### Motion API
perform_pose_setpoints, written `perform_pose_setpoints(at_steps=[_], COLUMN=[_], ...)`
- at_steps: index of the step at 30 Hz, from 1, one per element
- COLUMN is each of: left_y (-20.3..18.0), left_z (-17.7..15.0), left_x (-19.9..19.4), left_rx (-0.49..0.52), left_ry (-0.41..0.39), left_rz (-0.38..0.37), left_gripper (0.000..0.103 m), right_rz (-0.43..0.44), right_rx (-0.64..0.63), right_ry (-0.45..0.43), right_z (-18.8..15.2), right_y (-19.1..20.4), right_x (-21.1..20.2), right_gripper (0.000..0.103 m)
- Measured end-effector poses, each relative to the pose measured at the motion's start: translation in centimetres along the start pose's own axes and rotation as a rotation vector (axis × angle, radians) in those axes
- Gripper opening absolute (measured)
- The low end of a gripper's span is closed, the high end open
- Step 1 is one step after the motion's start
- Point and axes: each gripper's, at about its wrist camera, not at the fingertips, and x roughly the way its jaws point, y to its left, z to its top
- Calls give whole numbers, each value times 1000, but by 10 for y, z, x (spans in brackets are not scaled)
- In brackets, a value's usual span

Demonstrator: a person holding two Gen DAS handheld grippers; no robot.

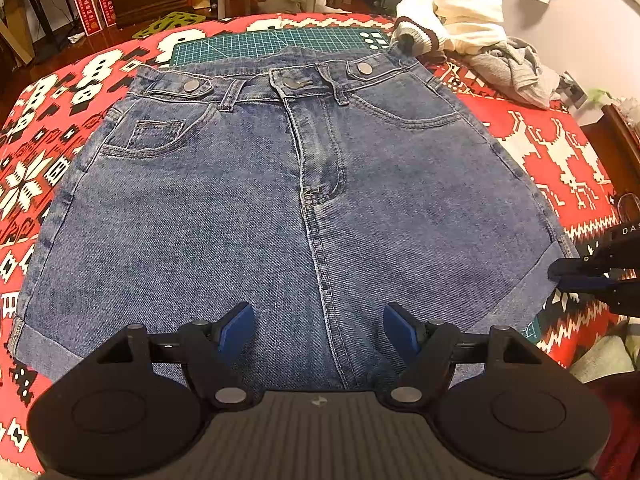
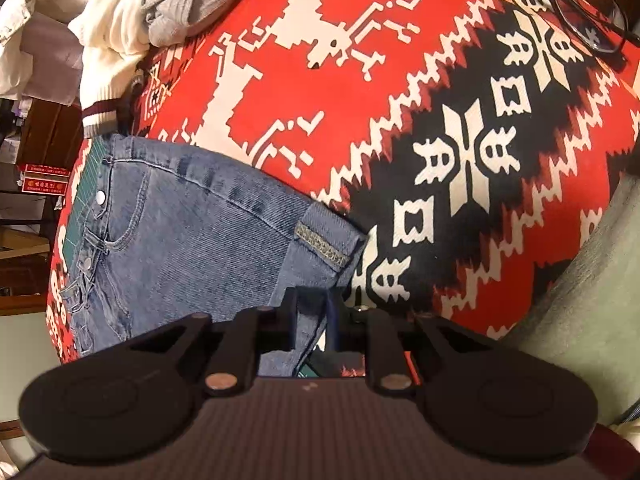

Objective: Fold clothes

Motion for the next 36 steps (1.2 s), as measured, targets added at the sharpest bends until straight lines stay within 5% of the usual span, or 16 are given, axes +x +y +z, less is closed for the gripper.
perform_pose_setpoints(at_steps=[8,14,25,32,36], left_y=[-1,-1,-1,-2,-3], left_z=[0,0,-1,-1,-1], left_x=[1,1,1,1,1], left_rx=[4,3,5,11,11], left_ry=[2,4,4,3,4], left_rz=[2,2,2,5,7], left_gripper=[71,71,71,71,71], right_rz=[81,47,51,-31,21], right_rx=[17,-17,59,-16,-9], right_ry=[-6,35,-35,-67,-66], right_z=[-2,-6,-1,-4,-5], right_y=[-3,5,-6,7,3], right_x=[-7,2,-6,-4,-10], right_gripper=[21,25,24,8,6])
